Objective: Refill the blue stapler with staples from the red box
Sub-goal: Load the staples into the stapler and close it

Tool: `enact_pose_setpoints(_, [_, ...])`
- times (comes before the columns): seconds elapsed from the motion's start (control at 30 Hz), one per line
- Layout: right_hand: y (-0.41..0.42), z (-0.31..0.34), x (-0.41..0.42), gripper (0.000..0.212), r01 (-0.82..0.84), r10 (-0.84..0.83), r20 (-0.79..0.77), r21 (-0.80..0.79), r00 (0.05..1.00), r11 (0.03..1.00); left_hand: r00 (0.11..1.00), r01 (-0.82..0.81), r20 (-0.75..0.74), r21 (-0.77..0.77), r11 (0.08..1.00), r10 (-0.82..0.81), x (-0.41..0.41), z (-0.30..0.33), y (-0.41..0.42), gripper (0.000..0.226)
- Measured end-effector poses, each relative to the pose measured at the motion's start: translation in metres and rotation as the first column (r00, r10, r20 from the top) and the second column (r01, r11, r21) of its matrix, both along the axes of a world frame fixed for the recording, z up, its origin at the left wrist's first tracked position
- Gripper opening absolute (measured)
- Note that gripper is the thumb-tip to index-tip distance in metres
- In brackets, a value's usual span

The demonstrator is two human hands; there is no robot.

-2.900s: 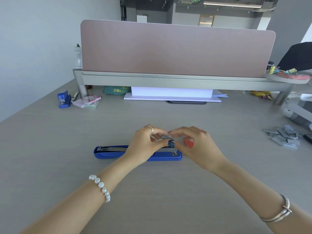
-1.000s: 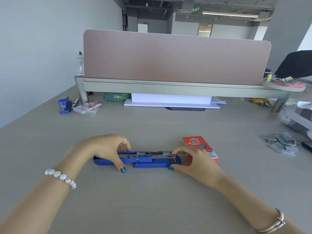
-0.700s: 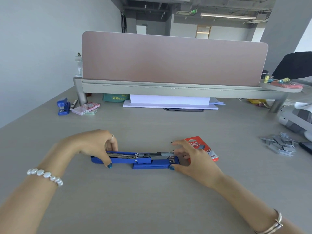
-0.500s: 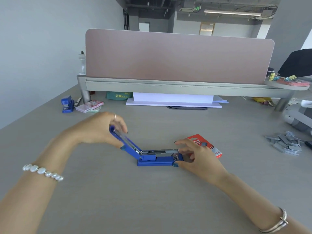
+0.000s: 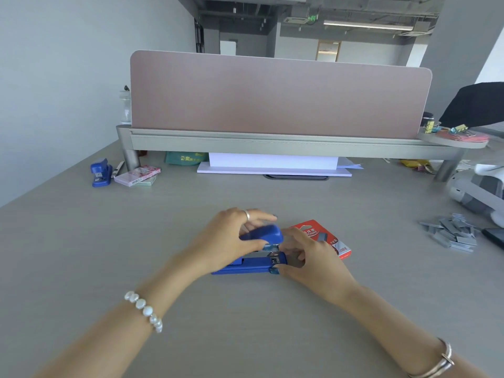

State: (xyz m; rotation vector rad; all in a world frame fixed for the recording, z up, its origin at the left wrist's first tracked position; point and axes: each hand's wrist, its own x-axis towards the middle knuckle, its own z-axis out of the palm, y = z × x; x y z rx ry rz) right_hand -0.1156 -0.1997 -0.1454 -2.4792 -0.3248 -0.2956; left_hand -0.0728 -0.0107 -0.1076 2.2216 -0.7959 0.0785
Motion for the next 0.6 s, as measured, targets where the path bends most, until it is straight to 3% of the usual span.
enact_pose_setpoints(0.1, [0.001,0.0,0.0,0.056,0.019,-0.019,0.005,-0.011,1.0,1.0,1.0,0.0,0.031,0.068,0.998,-0.002,-0.001,-0.012,-0.004,0.039])
enact_pose_setpoints(0.6, [0.002,-0.002,-0.003,0.058,-0.032,0.032,0.026,0.024,0.999,0.999,0.998,0.037,0.05,0.017,0.999,-0.038,0.004,-0.017,-0.003,0.031])
